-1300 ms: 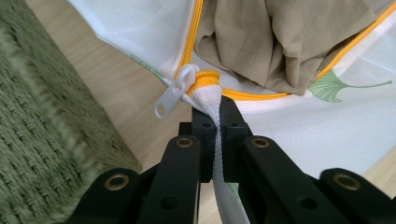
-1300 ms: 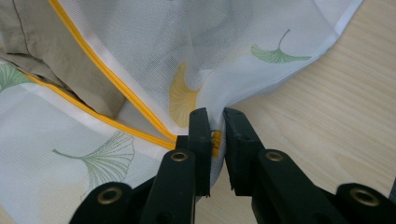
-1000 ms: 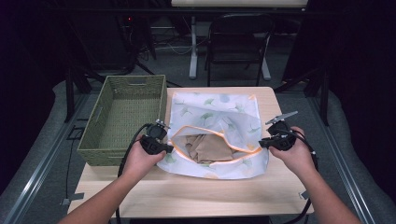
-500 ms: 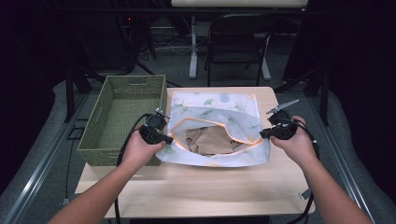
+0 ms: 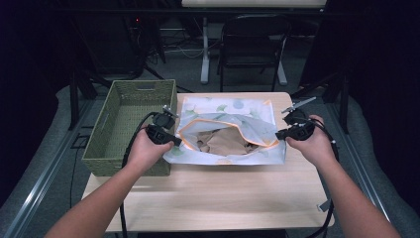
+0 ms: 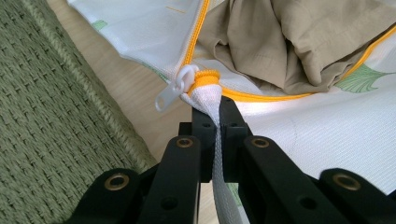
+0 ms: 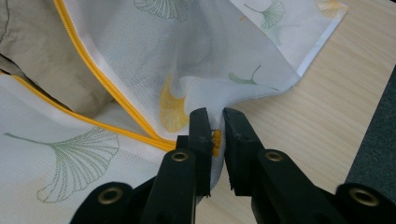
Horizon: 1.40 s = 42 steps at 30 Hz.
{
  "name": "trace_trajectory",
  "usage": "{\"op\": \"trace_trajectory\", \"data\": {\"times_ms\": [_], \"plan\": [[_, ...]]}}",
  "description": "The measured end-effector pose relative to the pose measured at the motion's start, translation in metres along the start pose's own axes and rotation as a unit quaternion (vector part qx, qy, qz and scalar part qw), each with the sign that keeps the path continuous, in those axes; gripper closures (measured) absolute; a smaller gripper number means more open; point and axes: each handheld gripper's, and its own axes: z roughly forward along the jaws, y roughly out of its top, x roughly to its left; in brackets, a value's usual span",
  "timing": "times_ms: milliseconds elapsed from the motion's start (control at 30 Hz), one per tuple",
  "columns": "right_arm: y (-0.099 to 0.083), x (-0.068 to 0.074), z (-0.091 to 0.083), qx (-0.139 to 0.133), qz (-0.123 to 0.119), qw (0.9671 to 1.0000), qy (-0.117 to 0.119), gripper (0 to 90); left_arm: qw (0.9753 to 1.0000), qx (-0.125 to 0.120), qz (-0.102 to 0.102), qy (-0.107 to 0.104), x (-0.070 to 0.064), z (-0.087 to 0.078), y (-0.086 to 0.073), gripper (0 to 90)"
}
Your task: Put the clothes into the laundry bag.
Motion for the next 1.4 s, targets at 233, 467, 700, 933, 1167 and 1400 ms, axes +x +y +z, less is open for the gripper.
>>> {"op": "trace_trajectory", "data": {"times_ms": [233,467,700,933,1167,1400], "plan": [[0.007,0.000,-0.004,0.003,-0.006,0.9999,-0.008,82.0,1.0000,0.006,0.001,0.005,0.002,-0.004,0.005,88.3],[0.011,-0.003,-0.012,0.001,-0.008,0.9998,-0.017,82.5,0.9999,0.001,0.000,0.011,0.006,-0.017,0.009,88.5],[0.016,-0.006,-0.020,-0.003,-0.007,0.9997,-0.021,82.7,0.9999,-0.003,0.000,0.015,0.008,-0.029,0.015,88.5],[0.026,-0.012,-0.023,-0.001,-0.006,0.9996,-0.027,82.7,0.9998,-0.007,-0.001,0.019,0.011,-0.035,0.027,88.5],[0.037,-0.014,-0.028,-0.003,-0.010,0.9993,-0.037,82.7,0.9995,-0.013,-0.005,0.027,0.014,-0.042,0.037,88.5],[0.042,-0.014,-0.031,-0.005,-0.010,0.9993,-0.037,82.7,0.9996,-0.010,-0.008,0.026,0.016,-0.046,0.042,88.5]]}}
